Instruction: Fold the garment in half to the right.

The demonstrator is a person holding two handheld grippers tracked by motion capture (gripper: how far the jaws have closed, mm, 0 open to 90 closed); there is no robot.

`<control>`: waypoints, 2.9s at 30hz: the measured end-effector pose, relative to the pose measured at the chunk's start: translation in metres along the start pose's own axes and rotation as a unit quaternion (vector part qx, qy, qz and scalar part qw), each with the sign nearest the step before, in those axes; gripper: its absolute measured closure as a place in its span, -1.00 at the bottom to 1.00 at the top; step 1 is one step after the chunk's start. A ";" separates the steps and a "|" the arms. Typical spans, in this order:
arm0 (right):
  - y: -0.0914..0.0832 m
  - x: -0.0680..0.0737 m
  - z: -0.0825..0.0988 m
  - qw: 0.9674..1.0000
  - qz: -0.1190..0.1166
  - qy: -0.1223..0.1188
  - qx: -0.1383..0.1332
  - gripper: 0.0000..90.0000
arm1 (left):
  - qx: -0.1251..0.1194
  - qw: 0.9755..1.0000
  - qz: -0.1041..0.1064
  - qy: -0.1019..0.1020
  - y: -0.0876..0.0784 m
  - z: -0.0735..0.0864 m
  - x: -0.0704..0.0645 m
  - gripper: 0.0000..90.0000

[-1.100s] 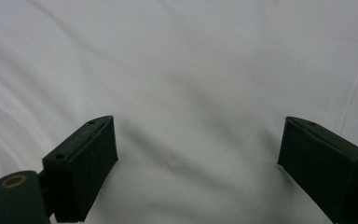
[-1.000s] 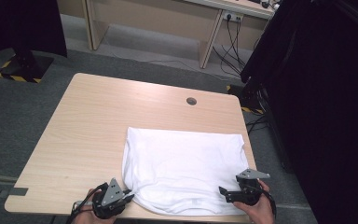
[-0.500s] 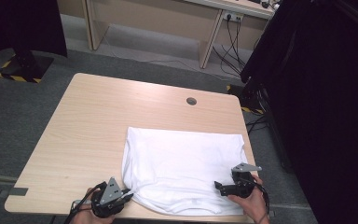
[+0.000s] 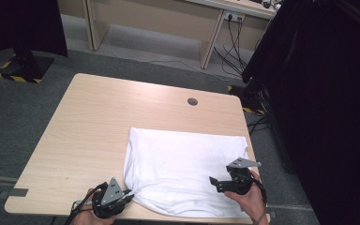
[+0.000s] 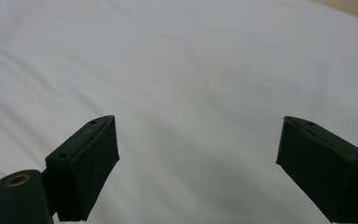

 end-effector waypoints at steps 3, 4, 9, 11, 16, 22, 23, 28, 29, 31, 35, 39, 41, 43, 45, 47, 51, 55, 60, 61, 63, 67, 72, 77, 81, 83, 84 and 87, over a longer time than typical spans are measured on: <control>0.009 0.013 -0.018 1.000 -0.018 -0.019 -0.003 -0.68 | -0.002 1.000 0.004 -0.004 0.000 0.000 0.001 0.72; 0.013 0.016 -0.023 1.000 -0.021 -0.022 -0.001 -0.67 | -0.002 1.000 0.004 -0.005 0.000 0.000 0.000 0.72; 0.037 0.025 -0.043 0.999 -0.025 -0.023 0.008 -0.67 | 0.003 1.000 0.004 -0.003 0.000 0.000 0.001 0.72; 0.046 0.031 -0.050 0.999 -0.031 -0.019 0.009 -0.72 | 0.004 1.000 0.004 -0.003 0.000 -0.001 0.000 0.72; 0.063 0.048 -0.069 0.998 -0.053 -0.041 0.005 -0.79 | 0.004 1.000 0.005 -0.001 0.000 -0.001 0.001 0.72; 0.083 0.059 -0.089 0.996 -0.064 -0.056 0.001 -0.77 | 0.004 1.000 0.007 -0.001 0.000 -0.001 0.001 0.72; 0.087 0.061 -0.091 0.996 -0.065 -0.060 0.003 -0.76 | 0.004 1.000 0.006 -0.002 0.000 -0.001 0.001 0.72; 0.108 0.068 -0.102 0.995 -0.074 -0.070 0.013 -0.68 | 0.005 1.000 0.007 -0.001 0.000 -0.001 0.001 0.72; 0.111 0.070 -0.104 0.994 -0.076 -0.071 0.016 -0.66 | 0.004 1.000 0.007 -0.001 0.000 -0.001 0.001 0.72; 0.118 0.072 -0.108 0.994 -0.078 -0.074 0.020 -0.64 | 0.005 1.000 0.006 0.000 0.000 -0.001 0.001 0.72; 0.129 0.078 -0.117 0.993 -0.081 -0.079 0.025 -0.61 | 0.006 1.000 0.009 0.001 0.000 -0.001 0.001 0.72; 0.136 0.080 -0.127 0.993 -0.083 -0.078 0.024 -0.56 | 0.006 1.000 0.012 0.001 0.000 -0.001 0.002 0.72; 0.139 0.082 -0.132 0.993 -0.083 -0.083 0.024 -0.55 | 0.007 1.000 0.013 -0.001 0.000 -0.001 0.002 0.72; 0.142 0.083 -0.137 0.992 -0.088 -0.085 0.022 -0.53 | 0.007 1.000 0.012 0.000 0.000 -0.001 0.002 0.72; 0.144 0.084 -0.140 0.992 -0.091 -0.089 0.025 -0.52 | 0.006 1.000 0.011 0.000 0.000 -0.001 0.002 0.72; 0.149 0.087 -0.147 0.991 -0.090 -0.097 0.029 -0.49 | 0.008 1.000 0.011 0.001 0.000 -0.001 0.002 0.72; 0.156 0.091 -0.156 0.990 -0.094 -0.103 0.030 -0.45 | 0.005 1.000 0.011 0.000 0.000 -0.001 0.001 0.72; 0.166 0.097 -0.164 0.989 -0.100 -0.105 0.036 -0.44 | 0.005 1.000 0.011 -0.001 0.000 -0.001 0.002 0.72; 0.176 0.101 -0.173 0.988 -0.099 -0.112 0.044 -0.42 | 0.004 1.000 0.011 0.004 0.000 -0.001 0.001 0.72; 0.178 0.101 -0.175 0.987 -0.099 -0.115 0.045 -0.41 | 0.004 1.000 0.010 0.006 0.000 -0.001 0.001 0.72; 0.182 0.101 -0.178 0.988 -0.100 -0.113 0.043 -0.38 | 0.006 1.000 0.012 0.005 0.000 -0.001 0.001 0.72; 0.187 0.100 -0.184 0.987 -0.099 -0.120 0.039 -0.30 | 0.005 1.000 0.012 0.003 0.000 -0.001 0.001 0.72; 0.194 0.096 -0.190 0.987 -0.101 -0.118 0.042 -0.27 | 0.003 1.000 0.013 0.002 0.000 -0.001 0.002 0.72; 0.201 0.098 -0.192 0.984 -0.112 -0.131 0.045 -0.27 | 0.002 1.000 0.012 0.001 0.000 -0.001 0.001 0.72; 0.209 0.102 -0.193 0.983 -0.118 -0.128 0.050 -0.28 | 0.001 1.000 0.012 0.000 0.000 0.000 0.001 0.71; 0.213 0.104 -0.194 0.983 -0.116 -0.130 0.053 -0.28 | 0.003 1.000 0.012 0.002 0.000 -0.001 0.001 0.71; 0.214 0.105 -0.196 0.984 -0.116 -0.128 0.053 -0.28 | 0.003 1.000 0.013 0.000 0.000 -0.001 0.001 0.71; 0.219 0.108 -0.198 0.983 -0.123 -0.127 0.055 -0.27 | 0.000 1.000 0.014 -0.002 0.000 0.000 0.002 0.71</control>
Point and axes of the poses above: each handheld gripper's, and its own axes: y roughly forward along the jaws, z roughly out of its underside, x roughly to its left, the point moved 6 cm from there along y, roughly forward along the jaws, and after that the axes turned 6 degrees about -z, right-handed, at the moved point
